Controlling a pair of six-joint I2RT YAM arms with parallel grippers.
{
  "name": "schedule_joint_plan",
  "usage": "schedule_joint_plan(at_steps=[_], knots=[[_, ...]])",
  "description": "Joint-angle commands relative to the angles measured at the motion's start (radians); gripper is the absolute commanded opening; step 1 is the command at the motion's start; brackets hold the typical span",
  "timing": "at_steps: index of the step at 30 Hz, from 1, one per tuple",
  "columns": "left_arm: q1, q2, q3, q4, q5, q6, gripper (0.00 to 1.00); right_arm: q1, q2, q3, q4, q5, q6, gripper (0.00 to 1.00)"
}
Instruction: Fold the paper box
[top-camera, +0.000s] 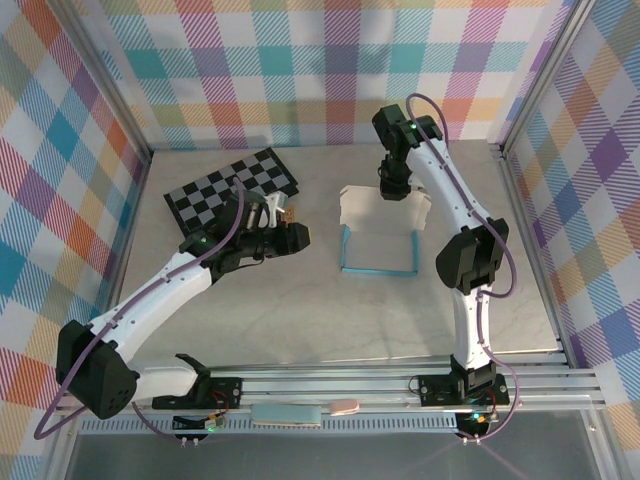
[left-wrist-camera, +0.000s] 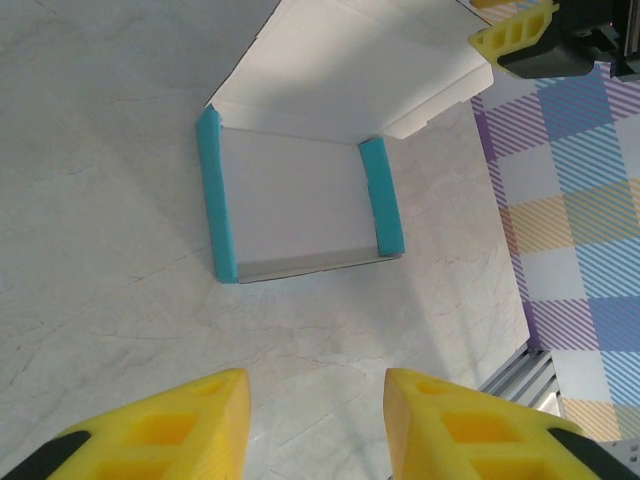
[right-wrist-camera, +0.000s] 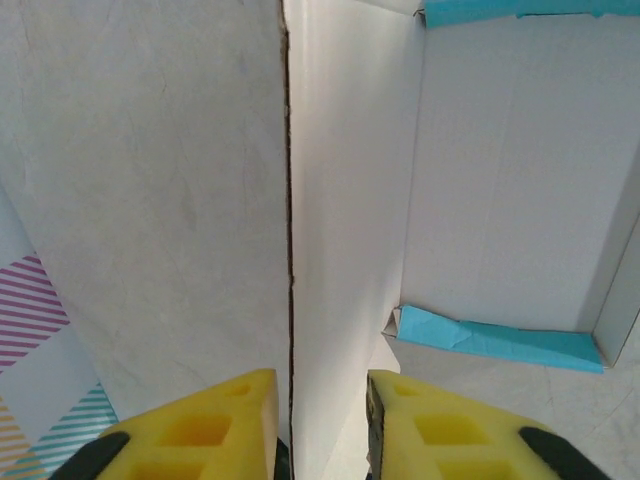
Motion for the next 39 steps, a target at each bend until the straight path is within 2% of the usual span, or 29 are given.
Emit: schedule_joint_plan(at_steps=[1,5,9,11,13,15,16,21,25,32,39], knots=[[0.007,0.016,0.018,-0.026,-0.007,0.045,0.41,-0.002,-0.057,-0.006,0.020,0.048,-0.124,0.38],[0.007,0.078,0.083,-0.064,-0.009,0.086,0.43,-0.028,-0.119,-0.005,0.116,0.096,-0.381,0.50],[0.010,0.191,0.224,-0.137,-0.009,0.154,0.46,-0.078,-0.218,-0.040,0.286,0.049,-0.860,0.63],[0.012,0.259,0.302,-0.185,0.002,0.188,0.47,-0.122,-0.301,-0.130,0.386,-0.052,-1.122,0.70],[0.012,0.335,0.379,-0.238,0.012,0.223,0.47,-0.191,-0.412,-0.287,0.499,-0.242,-1.345,0.74],[0.012,0.388,0.418,-0.265,0.007,0.245,0.47,-0.266,-0.504,-0.433,0.538,-0.409,-1.474,0.75],[0.012,0.408,0.425,-0.266,0.003,0.254,0.47,-0.303,-0.543,-0.511,0.528,-0.452,-1.532,0.72],[0.010,0.496,0.457,-0.257,-0.016,0.280,0.47,-0.385,-0.707,-0.885,0.585,-0.423,-1.639,0.68],[0.008,0.597,0.542,-0.261,-0.005,0.342,0.47,-0.392,-0.723,-1.076,0.694,-0.417,-1.685,0.65],[0.008,0.722,0.636,-0.228,-0.014,0.408,0.47,-0.392,-0.642,-1.117,0.751,-0.349,-1.798,0.63],[0.006,0.799,0.731,-0.200,-0.081,0.443,0.47,-0.392,-0.535,-1.041,0.770,-0.421,-1.884,0.57]])
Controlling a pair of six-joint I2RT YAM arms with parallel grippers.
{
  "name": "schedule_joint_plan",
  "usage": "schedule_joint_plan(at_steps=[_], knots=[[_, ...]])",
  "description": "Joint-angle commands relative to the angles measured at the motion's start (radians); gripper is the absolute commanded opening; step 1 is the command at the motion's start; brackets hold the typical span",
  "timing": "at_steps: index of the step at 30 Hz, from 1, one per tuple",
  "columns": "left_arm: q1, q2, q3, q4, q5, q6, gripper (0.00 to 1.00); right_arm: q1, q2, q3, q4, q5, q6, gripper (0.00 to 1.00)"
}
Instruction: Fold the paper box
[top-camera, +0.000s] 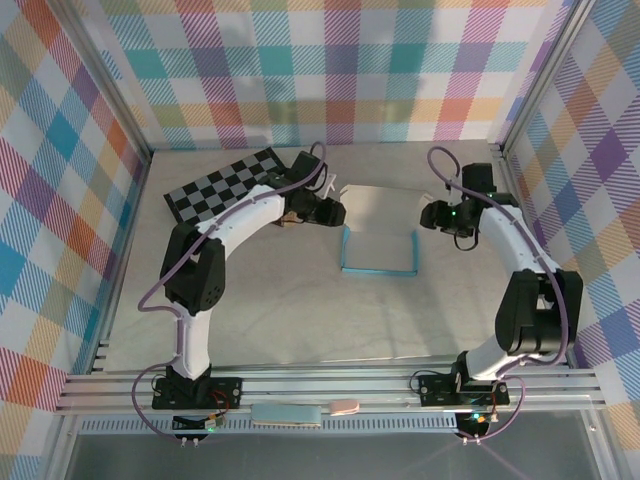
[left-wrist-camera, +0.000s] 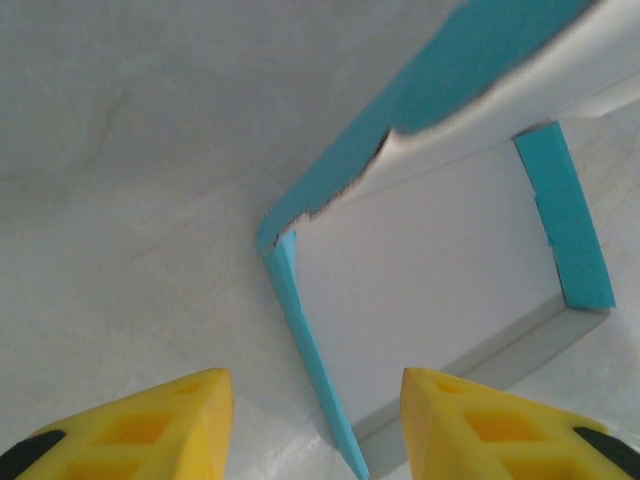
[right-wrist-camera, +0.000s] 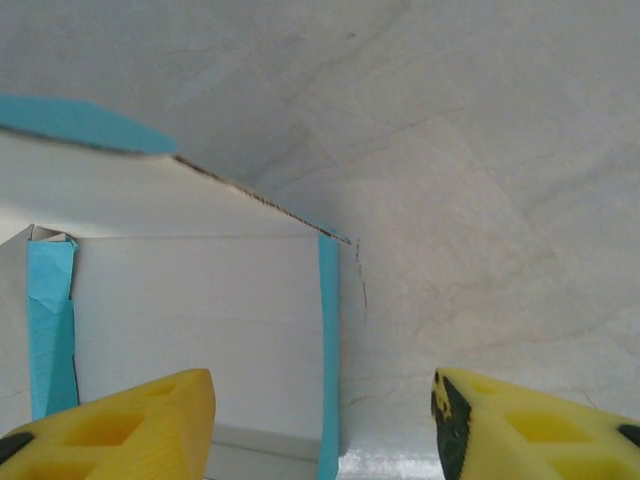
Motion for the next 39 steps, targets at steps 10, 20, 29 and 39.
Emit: schedule_joint_plan(at_steps=[10,20,29,39], knots=[[-0.016,0.113,0.169,0.022,-0.083,0.045,0.45,0.017,0.123,0.176,-0.043,-0.035,-0.162,0.51],[-0.028,0.137,0.210,-0.009,-0.062,0.052,0.30,0.029,0.176,0.230,-0.065,-0.065,-0.178,0.44],[-0.042,0.151,0.219,-0.015,-0.085,0.026,0.18,0.048,0.186,0.237,-0.065,-0.061,-0.170,0.29],[-0.062,0.161,0.248,-0.017,-0.157,-0.037,0.00,0.080,0.189,0.237,-0.062,-0.020,-0.144,0.08]])
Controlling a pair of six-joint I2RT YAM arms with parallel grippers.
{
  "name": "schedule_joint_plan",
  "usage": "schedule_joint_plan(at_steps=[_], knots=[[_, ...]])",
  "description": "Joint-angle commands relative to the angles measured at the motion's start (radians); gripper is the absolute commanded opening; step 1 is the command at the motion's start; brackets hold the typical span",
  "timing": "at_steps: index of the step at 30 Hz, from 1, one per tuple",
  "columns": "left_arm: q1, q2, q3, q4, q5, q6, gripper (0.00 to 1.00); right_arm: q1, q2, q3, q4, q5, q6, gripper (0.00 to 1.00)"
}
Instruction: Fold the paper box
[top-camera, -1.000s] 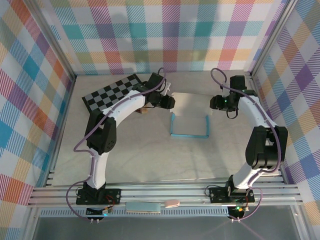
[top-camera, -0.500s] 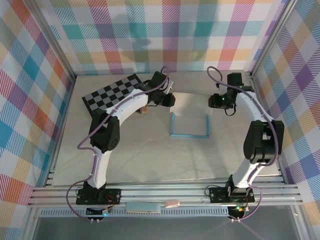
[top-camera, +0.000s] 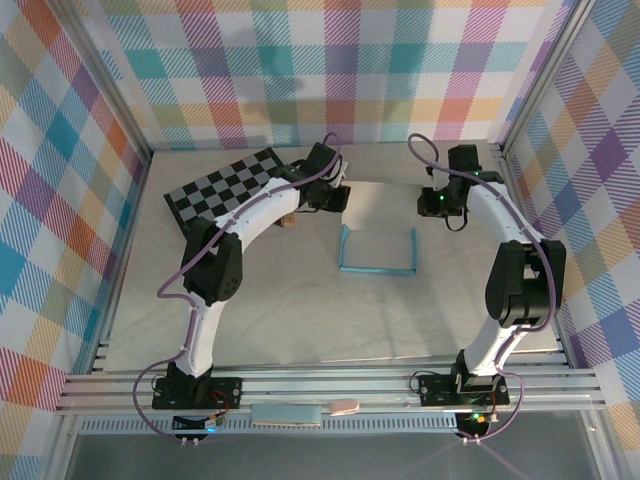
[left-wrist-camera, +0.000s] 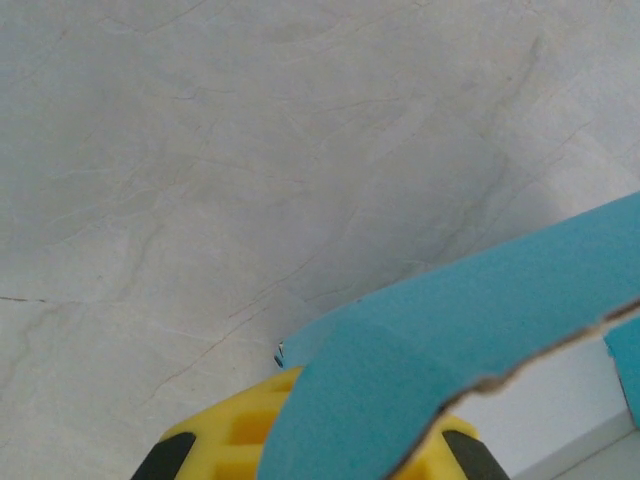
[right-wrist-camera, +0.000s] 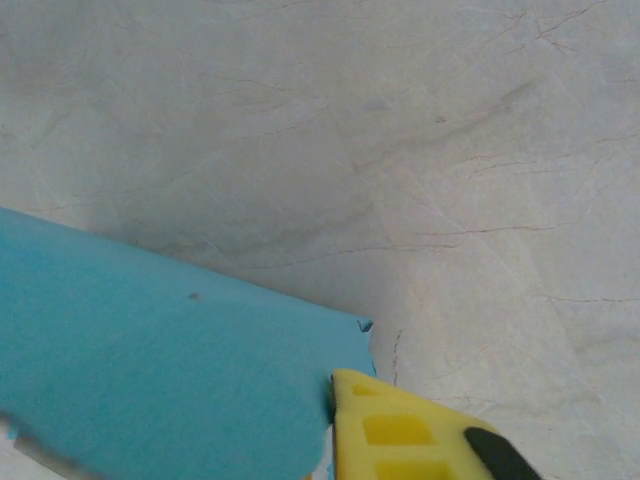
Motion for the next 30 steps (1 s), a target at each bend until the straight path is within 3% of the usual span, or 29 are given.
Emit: schedule_joint_plan(at_steps=[1,3,13,20,30], knots=[[-0.022,0.019,0.039,-0.009,-0.033,-0.040,0.00,0.022,0.012,0.031,-0.008,0.012,0.021,0.06],[-0.028,0.022,0.043,-0.006,-0.044,-0.049,0.00,0.033,0.012,0.027,0.003,0.020,0.031,0.00],[-0.041,0.024,0.071,-0.012,-0.151,-0.169,0.00,0.072,-0.010,0.002,0.069,0.098,0.127,0.00],[-0.037,0.031,0.101,0.002,-0.233,-0.260,0.00,0.115,-0.010,-0.015,0.168,0.087,0.255,0.00],[0.008,0.052,0.106,0.066,-0.225,-0.267,0.00,0.150,0.066,0.029,0.269,0.088,0.375,0.00]])
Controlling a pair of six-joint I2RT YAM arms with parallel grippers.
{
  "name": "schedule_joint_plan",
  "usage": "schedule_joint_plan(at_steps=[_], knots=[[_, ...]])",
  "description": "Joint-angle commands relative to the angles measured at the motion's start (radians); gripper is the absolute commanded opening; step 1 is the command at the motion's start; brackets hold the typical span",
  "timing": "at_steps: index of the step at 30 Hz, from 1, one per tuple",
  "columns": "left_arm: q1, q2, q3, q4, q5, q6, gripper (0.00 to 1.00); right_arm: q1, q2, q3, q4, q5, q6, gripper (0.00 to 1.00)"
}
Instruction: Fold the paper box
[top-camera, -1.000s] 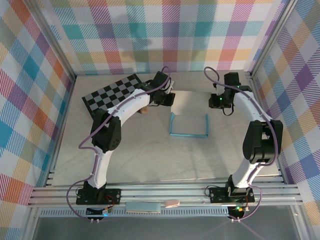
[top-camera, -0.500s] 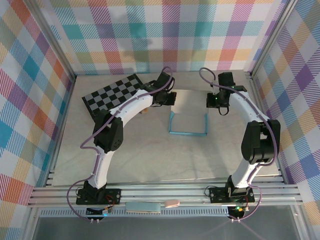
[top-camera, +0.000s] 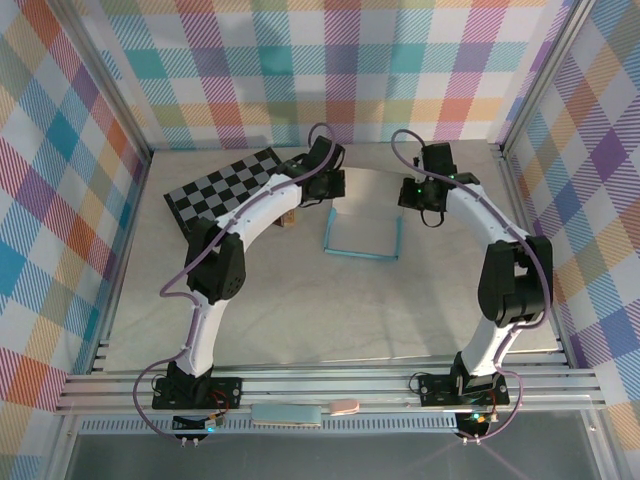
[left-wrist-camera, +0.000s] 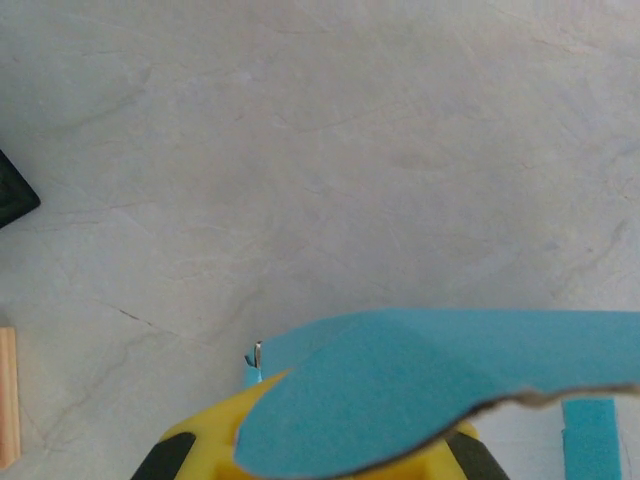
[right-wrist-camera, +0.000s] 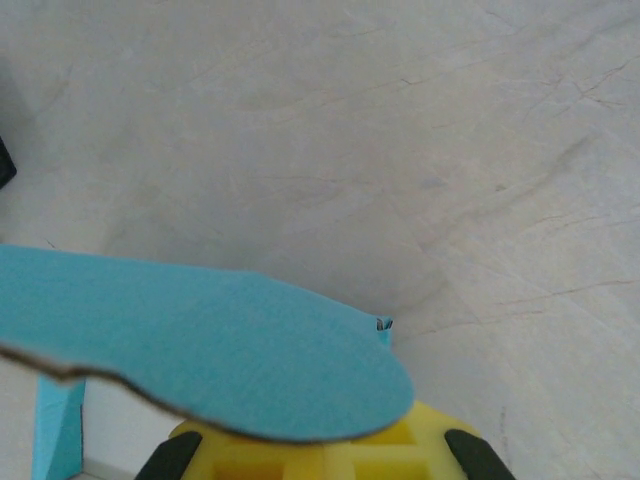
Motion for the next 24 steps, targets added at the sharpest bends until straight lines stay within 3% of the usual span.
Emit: schedule_joint_plan(at_steps=[1,11,19,24], knots=[[0.009,0.025,0.015,0.072,0.024,-0.003,0.00,0.017,0.050,0.047,0.078,-0.044,0.059,0.00],[0.030,-0.039,-0.175,0.293,0.062,0.028,0.00,0.054,0.070,0.015,0.197,-0.013,0.074,0.00],[0.033,-0.203,-0.588,0.779,0.078,0.032,0.00,0.096,-0.051,-0.244,0.538,0.055,0.072,0.00],[0.034,-0.231,-0.669,0.869,0.087,0.017,0.00,0.102,-0.069,-0.281,0.580,0.054,0.058,0.00]])
